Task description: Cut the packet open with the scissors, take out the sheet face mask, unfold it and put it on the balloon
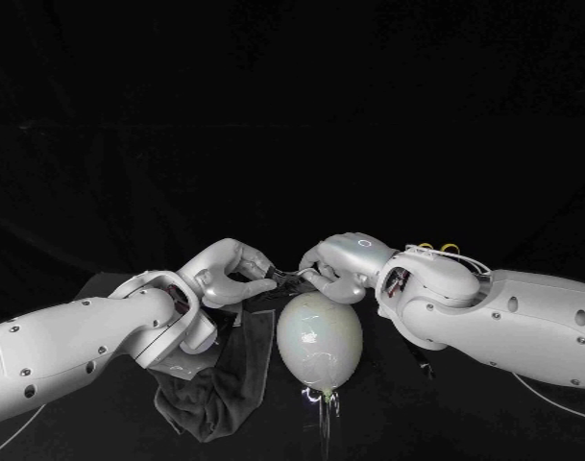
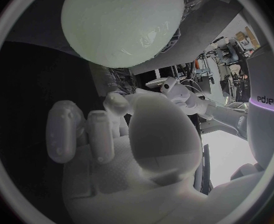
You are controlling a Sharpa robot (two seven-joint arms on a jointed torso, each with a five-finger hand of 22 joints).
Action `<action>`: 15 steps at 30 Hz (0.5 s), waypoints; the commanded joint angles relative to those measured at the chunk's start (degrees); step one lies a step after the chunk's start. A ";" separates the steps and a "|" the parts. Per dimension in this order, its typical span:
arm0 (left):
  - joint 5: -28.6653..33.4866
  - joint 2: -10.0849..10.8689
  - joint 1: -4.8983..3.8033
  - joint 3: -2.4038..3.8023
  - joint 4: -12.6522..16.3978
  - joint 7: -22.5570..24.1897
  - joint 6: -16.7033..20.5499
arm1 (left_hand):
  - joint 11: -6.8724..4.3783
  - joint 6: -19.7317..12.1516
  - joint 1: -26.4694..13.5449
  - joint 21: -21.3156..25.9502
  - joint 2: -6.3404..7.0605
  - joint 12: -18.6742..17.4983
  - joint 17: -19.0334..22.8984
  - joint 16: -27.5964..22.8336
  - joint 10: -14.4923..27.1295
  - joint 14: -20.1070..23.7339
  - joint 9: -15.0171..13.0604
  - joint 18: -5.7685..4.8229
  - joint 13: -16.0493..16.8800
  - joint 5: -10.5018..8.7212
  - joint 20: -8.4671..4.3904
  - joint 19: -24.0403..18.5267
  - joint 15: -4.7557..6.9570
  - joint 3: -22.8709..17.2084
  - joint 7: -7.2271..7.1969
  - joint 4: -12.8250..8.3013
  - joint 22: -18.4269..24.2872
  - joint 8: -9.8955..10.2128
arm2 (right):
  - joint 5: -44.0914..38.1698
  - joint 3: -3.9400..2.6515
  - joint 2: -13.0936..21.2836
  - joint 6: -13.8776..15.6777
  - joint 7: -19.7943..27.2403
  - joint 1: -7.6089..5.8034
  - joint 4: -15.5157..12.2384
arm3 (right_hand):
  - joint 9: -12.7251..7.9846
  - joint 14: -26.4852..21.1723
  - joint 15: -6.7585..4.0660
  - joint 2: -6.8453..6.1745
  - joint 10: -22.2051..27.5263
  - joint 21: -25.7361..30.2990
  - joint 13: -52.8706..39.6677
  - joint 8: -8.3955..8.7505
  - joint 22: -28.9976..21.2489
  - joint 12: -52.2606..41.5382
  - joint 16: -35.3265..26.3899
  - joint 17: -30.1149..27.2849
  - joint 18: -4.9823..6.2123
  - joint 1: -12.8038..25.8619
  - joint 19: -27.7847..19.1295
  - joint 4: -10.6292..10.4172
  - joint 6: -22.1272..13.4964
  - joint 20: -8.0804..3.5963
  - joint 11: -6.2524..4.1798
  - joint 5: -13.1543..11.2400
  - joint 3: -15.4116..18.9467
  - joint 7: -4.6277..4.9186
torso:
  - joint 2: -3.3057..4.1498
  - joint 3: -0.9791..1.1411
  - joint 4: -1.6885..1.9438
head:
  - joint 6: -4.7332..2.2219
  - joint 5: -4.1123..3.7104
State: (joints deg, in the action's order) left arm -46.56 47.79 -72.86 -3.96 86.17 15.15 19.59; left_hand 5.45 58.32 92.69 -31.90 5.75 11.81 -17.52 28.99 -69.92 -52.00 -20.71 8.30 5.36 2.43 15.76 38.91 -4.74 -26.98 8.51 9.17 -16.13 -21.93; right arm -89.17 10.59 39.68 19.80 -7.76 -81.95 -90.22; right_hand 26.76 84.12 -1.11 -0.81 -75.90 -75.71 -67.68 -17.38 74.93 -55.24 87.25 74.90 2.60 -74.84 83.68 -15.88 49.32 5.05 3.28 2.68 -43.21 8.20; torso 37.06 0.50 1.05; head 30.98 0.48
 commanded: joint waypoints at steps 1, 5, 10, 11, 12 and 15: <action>0.44 0.01 -0.06 0.04 0.00 0.18 0.29 | 0.01 0.14 0.12 -0.34 -0.60 0.22 0.05 0.36 -0.39 -0.08 -2.59 0.82 0.05 0.32 -0.08 -0.50 -0.08 -0.27 0.06 0.07 -0.05 -0.33 | -0.02 -0.09 0.28 2.77 1.13 -0.14 -0.20 | -0.17 4.66 0.38 -0.63 -0.73 -0.75 -1.07 0.46 11.42 -1.52 0.42 10.70 0.12 -0.02 0.46 0.69 0.31 0.13 0.04 0.09 -0.44 0.09 | 0.00 -0.02 0.03 | -0.03 0.00; 0.47 0.06 -0.06 0.04 0.03 0.16 0.30 | 0.01 0.14 0.12 -0.34 -0.60 0.22 0.05 0.36 -0.39 -0.08 -2.59 0.82 0.05 0.32 -0.08 -0.50 -0.08 -0.27 0.06 0.07 -0.05 -0.33 | 0.01 -0.10 0.53 2.84 1.05 -0.18 -0.31 | -0.67 4.79 0.48 -0.51 -1.42 -1.13 -2.50 1.41 11.53 -3.71 0.65 11.11 0.05 0.38 0.64 0.63 -0.23 0.23 0.16 0.10 -0.66 0.25 | 0.02 -0.01 0.05 | -0.02 0.03; 0.50 0.10 -0.06 0.04 0.06 0.12 0.27 | 0.01 0.14 0.12 -0.34 -0.60 0.22 0.05 0.36 -0.39 -0.08 -2.59 0.82 0.05 0.32 -0.08 -0.50 -0.08 -0.27 0.06 0.07 -0.05 -0.33 | 0.14 -0.10 0.82 2.53 0.90 -0.23 -0.43 | -1.49 4.95 0.71 -0.06 -2.11 -1.49 -4.44 2.91 11.63 -6.57 0.96 11.70 -0.02 1.47 0.79 0.02 -0.87 0.42 0.41 0.09 -0.77 0.49 | 0.01 -0.03 0.04 | 0.01 0.05; 0.51 0.10 -0.06 0.04 0.06 0.11 0.27 | 0.01 0.14 0.12 -0.34 -0.60 0.22 0.05 0.36 -0.39 -0.08 -2.59 0.82 0.05 0.32 -0.08 -0.50 -0.08 -0.27 0.06 0.07 -0.05 -0.33 | 0.19 -0.11 0.86 2.52 0.92 -0.24 -0.45 | -1.72 5.01 0.74 0.09 -2.19 -1.55 -4.73 3.32 11.64 -6.98 1.07 11.91 -0.03 1.74 0.81 -0.13 -1.20 0.45 0.43 0.10 -0.82 0.49 | 0.01 -0.03 0.04 | 0.01 0.05; 0.52 0.11 -0.06 0.04 0.07 0.11 0.26 | 0.02 0.12 0.03 -0.40 -0.59 0.22 0.05 0.37 -0.39 -0.08 -2.63 0.82 0.06 0.32 -0.07 -0.55 -0.08 -0.36 0.08 0.01 -0.09 -0.35 | 0.27 -0.11 0.92 2.50 0.97 -0.25 -0.50 | -1.95 5.05 0.75 0.19 -2.23 -1.61 -5.00 3.73 11.65 -7.35 1.16 12.06 -0.04 2.01 0.83 -0.22 -1.50 0.48 0.43 0.10 -0.84 0.48 | 0.00 -0.03 0.04 | 0.01 0.06; 0.53 0.12 -0.06 0.04 0.08 0.10 0.27 | 0.03 0.11 -0.02 -0.42 -0.59 0.22 0.06 0.38 -0.39 -0.08 -2.66 0.82 0.06 0.32 -0.06 -0.58 -0.09 -0.40 0.09 -0.02 -0.10 -0.36 | 0.53 -0.11 1.06 2.43 1.15 -0.28 -0.65 | -2.22 5.11 0.71 0.31 -2.32 -1.79 -5.38 4.20 11.70 -7.91 1.28 12.29 -0.07 2.24 0.91 -0.16 -1.80 0.49 0.34 0.10 -0.93 0.34 | 0.01 -0.03 0.05 | 0.01 0.07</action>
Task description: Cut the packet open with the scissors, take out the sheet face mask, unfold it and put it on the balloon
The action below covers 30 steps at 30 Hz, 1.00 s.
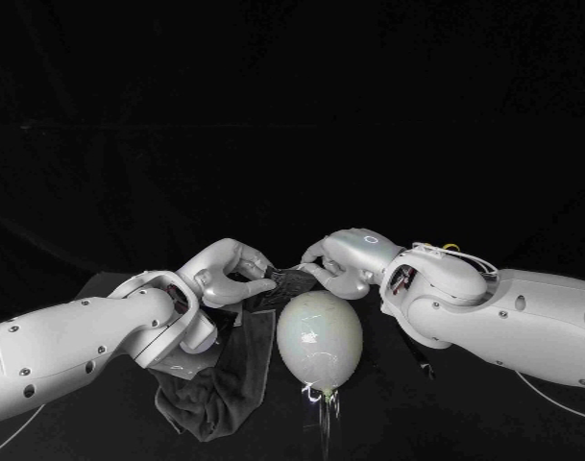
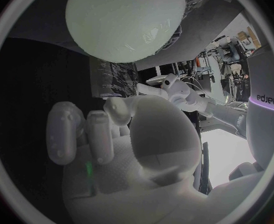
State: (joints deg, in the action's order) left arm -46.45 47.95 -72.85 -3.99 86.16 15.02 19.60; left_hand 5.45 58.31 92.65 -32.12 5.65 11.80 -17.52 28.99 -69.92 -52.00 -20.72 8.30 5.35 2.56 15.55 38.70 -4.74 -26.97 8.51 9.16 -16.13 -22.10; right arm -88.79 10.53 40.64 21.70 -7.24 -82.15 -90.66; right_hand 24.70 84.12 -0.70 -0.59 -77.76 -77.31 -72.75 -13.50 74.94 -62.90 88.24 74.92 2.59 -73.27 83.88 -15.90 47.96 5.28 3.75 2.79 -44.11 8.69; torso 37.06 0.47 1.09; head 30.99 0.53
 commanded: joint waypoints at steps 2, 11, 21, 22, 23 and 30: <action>0.43 -0.04 -0.08 0.06 0.08 0.22 0.27 | 0.03 0.11 -0.01 -0.22 -0.50 0.23 0.06 0.38 -0.39 -0.08 -2.67 0.82 0.08 0.19 0.15 -0.39 -0.09 -0.44 0.10 -0.02 -0.11 -0.20 | 0.28 -0.05 0.18 0.41 0.68 -0.10 -0.33 | -0.42 5.18 0.18 0.16 -0.55 -0.33 -0.65 0.79 11.73 -0.75 0.42 12.52 -0.07 0.75 0.76 0.05 -0.86 0.23 -0.32 -0.02 -0.15 -0.41 | 0.01 0.01 0.00 | 0.01 0.04; 0.49 -0.01 -0.08 0.06 0.09 0.22 0.31 | 0.03 0.10 -0.06 -0.24 -0.51 0.23 0.06 0.39 -0.39 -0.08 -2.69 0.82 0.08 0.19 0.16 -0.41 -0.09 -0.49 0.10 -0.04 -0.13 -0.22 | 0.85 -0.06 0.62 1.25 1.35 -0.14 -0.85 | -1.25 5.38 -0.82 0.47 -0.80 -1.26 -1.59 2.02 11.97 -2.11 0.81 13.26 -0.22 1.44 1.14 0.34 -1.67 -0.40 -1.57 -0.02 -0.17 -1.14 | 0.02 0.02 0.00 | -0.01 0.07; 0.58 -0.04 -0.08 0.06 0.08 0.25 0.38 | 0.04 0.08 -0.13 -0.28 -0.51 0.23 0.07 0.39 -0.40 -0.08 -2.73 0.82 0.09 0.19 0.17 -0.44 -0.10 -0.54 0.11 -0.07 -0.16 -0.23 | 0.88 -0.06 0.85 4.95 1.17 -0.15 -0.67 | -0.97 5.46 -0.38 -3.51 -1.38 -1.90 -2.93 0.28 12.12 -4.13 0.95 13.53 -0.36 -0.78 1.39 4.96 3.26 -0.34 -0.86 -0.02 1.54 -0.91 | 0.00 -0.01 0.01 | -0.02 0.01; 0.58 -0.04 -0.08 0.06 0.07 0.25 0.38 | 0.04 0.08 -0.13 -0.28 -0.51 0.23 0.07 0.39 -0.40 -0.08 -2.73 0.82 0.09 0.19 0.17 -0.44 -0.10 -0.54 0.11 -0.07 -0.16 -0.23 | 0.90 -0.06 0.88 5.30 1.12 -0.15 -0.66 | -1.01 5.46 -0.33 -4.08 -1.37 -1.88 -2.94 0.40 12.11 -4.15 0.96 13.55 -0.36 -0.77 1.37 5.23 3.07 -0.32 -0.80 -0.06 2.06 -0.82 | 0.01 0.00 0.01 | -0.03 0.01; 0.59 -0.04 -0.08 0.06 0.08 0.25 0.38 | 0.04 0.08 -0.13 -0.28 -0.51 0.23 0.07 0.39 -0.40 -0.08 -2.73 0.82 0.09 0.19 0.17 -0.44 -0.10 -0.54 0.11 -0.07 -0.16 -0.23 | 1.01 -0.06 0.94 6.16 1.01 -0.15 -0.61 | -1.01 5.46 -0.33 -4.08 -1.37 -1.88 -2.94 0.40 12.11 -4.15 0.96 13.55 -0.36 -0.77 1.37 5.23 3.07 -0.32 -0.80 -0.06 2.06 -0.82 | 0.00 -0.01 0.01 | -0.03 0.00; 0.60 0.01 -0.08 0.06 0.10 0.25 0.36 | 0.05 0.05 -0.20 -0.33 -0.53 0.23 0.07 0.40 -0.39 -0.08 -2.77 0.83 0.10 0.19 0.18 -0.48 -0.10 -0.62 0.12 -0.11 -0.19 -0.25 | 2.48 -0.06 1.47 8.85 0.97 -0.15 -0.57 | -1.81 5.48 0.58 -8.64 -0.93 -1.90 -2.91 2.07 12.09 -4.08 1.00 13.63 -0.40 -0.84 1.36 7.09 1.17 0.26 0.30 -0.02 6.50 0.54 | 0.02 0.01 0.01 | 0.08 0.10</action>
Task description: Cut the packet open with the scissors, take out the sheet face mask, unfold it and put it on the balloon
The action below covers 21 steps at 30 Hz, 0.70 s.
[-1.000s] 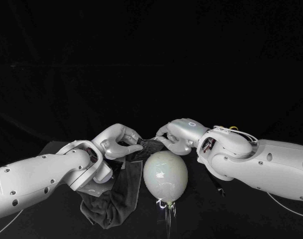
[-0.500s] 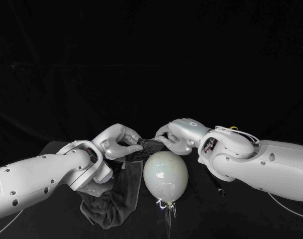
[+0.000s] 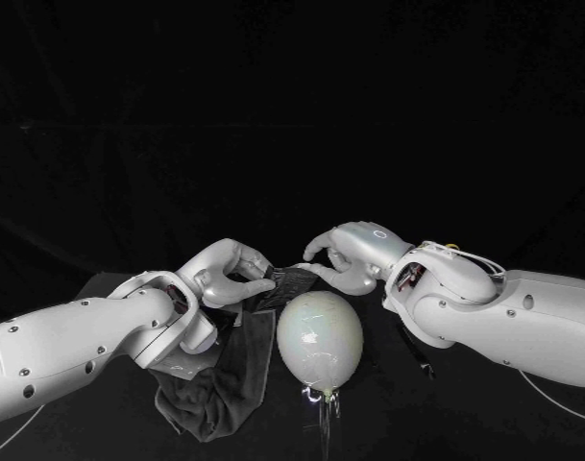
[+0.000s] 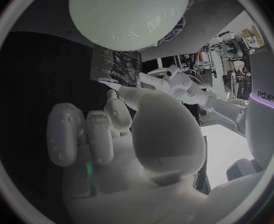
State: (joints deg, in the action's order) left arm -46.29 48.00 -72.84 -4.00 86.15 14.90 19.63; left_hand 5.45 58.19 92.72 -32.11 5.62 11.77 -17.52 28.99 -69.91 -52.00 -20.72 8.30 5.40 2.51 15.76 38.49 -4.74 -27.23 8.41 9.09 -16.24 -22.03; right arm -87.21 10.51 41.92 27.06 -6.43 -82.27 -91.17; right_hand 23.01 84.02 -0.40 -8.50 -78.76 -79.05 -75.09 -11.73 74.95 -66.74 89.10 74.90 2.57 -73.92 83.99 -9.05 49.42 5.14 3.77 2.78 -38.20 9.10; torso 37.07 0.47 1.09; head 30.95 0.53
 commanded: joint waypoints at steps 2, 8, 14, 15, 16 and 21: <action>0.44 -0.02 -0.09 0.07 0.12 0.37 0.32 | 0.05 0.17 -0.28 -0.33 -0.49 0.26 0.07 0.40 -0.40 -0.08 -2.77 0.83 0.05 0.25 -0.04 -0.27 -0.10 -0.37 0.23 -0.04 -0.08 -0.32 | 1.56 -0.05 0.47 4.04 0.47 -0.03 -0.22 | -0.32 5.60 0.41 -1.86 0.21 -0.18 -0.58 0.65 12.09 -0.23 0.18 13.71 -0.38 -0.35 1.25 0.70 -0.58 0.51 0.42 -0.02 1.46 0.29 | 0.01 0.01 0.00 | 0.11 0.09; 0.45 0.02 -0.09 0.07 0.15 0.35 0.31 | 0.05 0.17 -0.28 -0.33 -0.49 0.26 0.07 0.40 -0.40 -0.08 -2.77 0.83 0.05 0.25 -0.04 -0.27 -0.10 -0.37 0.23 -0.04 -0.08 -0.32 | 4.77 -0.14 1.73 6.34 2.00 -0.03 -1.06 | -0.69 5.67 0.67 -2.62 0.30 -0.50 -0.72 1.08 12.17 -0.52 0.32 13.97 -0.44 -0.16 1.39 0.67 -0.46 0.79 0.70 0.13 2.67 0.57 | 0.00 0.02 -0.02 | 0.15 0.16; 0.45 0.01 -0.09 0.07 0.15 0.36 0.30 | 0.05 0.17 -0.28 -0.33 -0.49 0.26 0.07 0.40 -0.40 -0.08 -2.77 0.83 0.05 0.25 -0.04 -0.27 -0.10 -0.37 0.23 -0.04 -0.08 -0.32 | 6.42 -0.19 1.94 5.61 1.97 -0.03 -0.82 | -0.81 5.69 0.78 -2.33 0.38 -0.45 -0.79 0.68 12.15 -0.77 0.36 14.05 -0.40 -0.65 1.36 0.88 1.19 1.02 0.74 0.15 3.20 0.55 | -0.03 0.04 -0.04 | 0.15 0.18; 0.45 0.00 -0.09 0.07 0.15 0.36 0.29 | 0.05 0.17 -0.28 -0.33 -0.49 0.26 0.07 0.40 -0.40 -0.08 -2.77 0.83 0.05 0.25 -0.04 -0.27 -0.10 -0.37 0.23 -0.04 -0.08 -0.32 | 6.54 -0.19 1.89 5.36 1.90 -0.03 -0.74 | -0.80 5.70 0.75 -2.25 0.32 -0.53 -0.87 0.50 12.17 -0.92 0.37 14.07 -0.41 -0.79 1.39 0.95 1.67 1.04 0.67 0.15 3.30 0.46 | -0.02 0.05 -0.03 | 0.13 0.18; 0.45 -0.01 -0.09 0.07 0.16 0.36 0.29 | 0.05 0.17 -0.28 -0.33 -0.49 0.26 0.07 0.40 -0.40 -0.08 -2.77 0.83 0.05 0.25 -0.04 -0.27 -0.10 -0.37 0.23 -0.04 -0.08 -0.32 | 6.65 -0.20 1.82 5.06 1.84 -0.03 -0.66 | -0.80 5.72 0.66 -2.26 0.20 -0.57 -1.04 0.22 12.18 -1.25 0.41 14.14 -0.40 -1.09 1.40 1.19 2.37 1.04 0.54 0.11 3.52 0.29 | -0.01 0.06 -0.03 | 0.13 0.17; 0.45 -0.05 -0.09 0.07 0.21 0.36 0.27 | 0.05 0.17 -0.28 -0.33 -0.49 0.26 0.07 0.40 -0.40 -0.08 -2.77 0.83 0.05 0.25 -0.04 -0.27 -0.10 -0.37 0.23 -0.04 -0.08 -0.32 | 6.91 -0.21 1.35 4.11 1.64 -0.03 -0.54 | -0.64 5.81 0.17 -2.25 -0.84 -1.20 -2.23 -1.01 12.35 -3.33 0.57 14.46 -0.50 -1.55 1.67 1.64 4.92 0.79 -0.12 0.09 4.55 -0.58 | 0.04 0.03 -0.03 | 0.14 0.09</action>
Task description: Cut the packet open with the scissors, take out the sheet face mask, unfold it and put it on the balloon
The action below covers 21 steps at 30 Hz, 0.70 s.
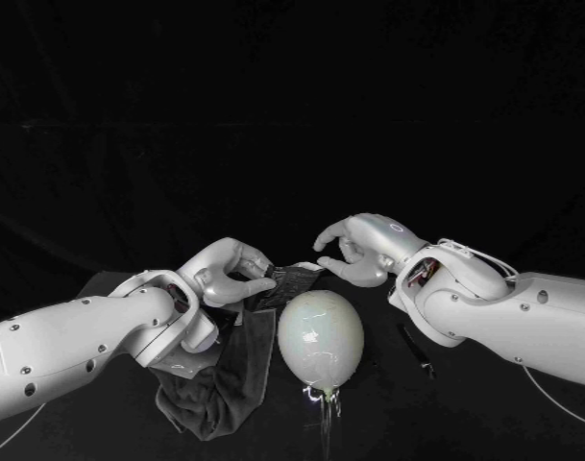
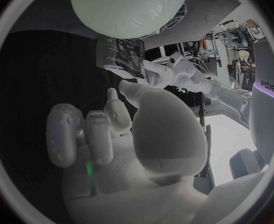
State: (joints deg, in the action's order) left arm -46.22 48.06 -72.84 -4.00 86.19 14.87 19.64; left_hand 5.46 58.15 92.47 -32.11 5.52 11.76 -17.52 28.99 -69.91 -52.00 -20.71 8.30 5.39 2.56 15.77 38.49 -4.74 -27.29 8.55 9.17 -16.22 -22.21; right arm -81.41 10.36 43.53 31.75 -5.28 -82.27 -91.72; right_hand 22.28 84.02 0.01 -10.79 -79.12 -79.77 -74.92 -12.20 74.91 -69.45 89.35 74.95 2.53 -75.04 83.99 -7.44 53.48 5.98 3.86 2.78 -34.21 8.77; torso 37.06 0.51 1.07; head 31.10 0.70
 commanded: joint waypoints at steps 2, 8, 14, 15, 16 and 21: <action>0.38 -0.14 -0.09 0.08 0.20 0.40 0.25 | 0.04 0.21 -0.02 -0.34 -0.40 0.27 0.07 0.40 -0.40 -0.08 -2.78 0.83 0.06 0.19 -0.04 -0.27 -0.10 -0.30 0.09 -0.11 -0.10 -0.15 | 1.16 -0.06 -0.50 -0.83 0.40 -0.03 0.03 | 0.11 5.84 -0.35 0.10 -0.62 -0.71 -2.55 -0.72 12.45 -0.88 0.38 14.52 -0.51 -0.46 1.77 0.06 1.22 -0.13 -0.35 0.10 0.75 -0.41 | 0.06 -0.03 0.01 | 0.03 -0.12; 0.38 -0.21 -0.09 0.08 0.29 0.40 0.21 | 0.04 0.21 -0.02 -0.34 -0.40 0.27 0.07 0.40 -0.40 -0.08 -2.78 0.83 0.06 0.19 -0.04 -0.27 -0.10 -0.30 0.09 -0.11 -0.10 -0.15 | 1.02 -0.06 -1.30 -1.47 0.00 -0.02 0.25 | 0.16 5.89 -0.62 0.14 -0.91 -1.00 -2.84 -1.18 12.52 -1.41 0.49 14.73 -0.56 -0.48 1.90 0.11 2.03 -0.36 -0.65 0.09 1.27 -0.77 | 0.02 -0.05 0.08 | 0.08 -0.19; 0.38 -0.23 -0.09 0.08 0.33 0.42 0.19 | 0.04 0.21 -0.02 -0.34 -0.40 0.27 0.07 0.40 -0.40 -0.08 -2.78 0.83 0.06 0.19 -0.04 -0.27 -0.10 -0.30 0.09 -0.11 -0.10 -0.15 | -0.34 -0.06 -2.12 -2.01 -1.03 -0.01 0.74 | 0.15 5.90 -0.72 -0.05 -1.07 -1.19 -3.03 -1.32 12.57 -1.74 0.49 14.74 -0.60 -0.46 1.98 0.18 2.25 -0.45 -0.76 0.09 1.59 -0.89 | -0.01 -0.07 0.07 | 0.09 -0.19; 0.38 -0.23 -0.09 0.08 0.33 0.42 0.18 | 0.04 0.21 -0.02 -0.34 -0.40 0.27 0.07 0.40 -0.40 -0.08 -2.78 0.83 0.06 0.19 -0.04 -0.27 -0.10 -0.30 0.09 -0.11 -0.10 -0.15 | -0.64 -0.06 -2.27 -2.08 -1.24 -0.01 0.90 | 0.15 5.89 -0.75 -0.12 -1.17 -1.14 -3.14 -1.38 12.56 -1.91 0.48 14.72 -0.59 -0.44 1.97 0.20 2.35 -0.49 -0.80 0.09 1.71 -0.94 | -0.01 -0.06 0.05 | 0.07 -0.18; 0.38 -0.23 -0.09 0.08 0.34 0.43 0.18 | 0.04 0.21 -0.02 -0.34 -0.40 0.27 0.07 0.40 -0.40 -0.08 -2.78 0.83 0.06 0.19 -0.04 -0.27 -0.10 -0.30 0.09 -0.11 -0.10 -0.15 | -0.94 -0.05 -2.38 -2.12 -1.41 -0.01 1.03 | 0.15 5.89 -0.75 -0.12 -1.17 -1.14 -3.14 -1.38 12.56 -1.91 0.48 14.72 -0.59 -0.44 1.97 0.20 2.35 -0.49 -0.80 0.09 1.71 -0.94 | -0.01 -0.06 0.05 | 0.07 -0.18; 0.38 -0.21 -0.09 0.08 0.40 0.43 0.16 | 0.04 0.21 -0.02 -0.34 -0.40 0.27 0.07 0.40 -0.40 -0.08 -2.78 0.83 0.06 0.19 -0.04 -0.27 -0.10 -0.30 0.09 -0.11 -0.10 -0.15 | -2.16 -0.05 -2.78 -2.30 -2.01 0.01 1.53 | 0.18 5.90 -0.87 -0.13 -1.26 -1.38 -3.22 -1.61 12.63 -2.07 0.50 14.76 -0.64 -0.64 2.07 0.35 2.70 -0.59 -0.95 0.09 1.88 -1.11 | 0.01 -0.06 0.06 | 0.01 -0.16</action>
State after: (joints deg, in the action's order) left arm -46.20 47.95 -72.84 -4.00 86.37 14.86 19.64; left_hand 5.46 58.11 92.36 -32.10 5.57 11.76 -17.52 29.22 -69.91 -52.00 -20.72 8.30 5.37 2.55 15.77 38.49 -4.74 -27.28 8.52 9.16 -16.26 -22.02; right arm -81.38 10.34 40.86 30.50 -6.25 -82.25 -90.31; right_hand 22.36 84.02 -0.43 -10.80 -80.05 -80.86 -74.95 -13.54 74.94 -71.32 89.70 74.91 2.53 -75.05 84.00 -7.12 55.69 5.96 2.97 2.78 -32.64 7.58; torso 37.06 0.44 1.13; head 31.14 0.52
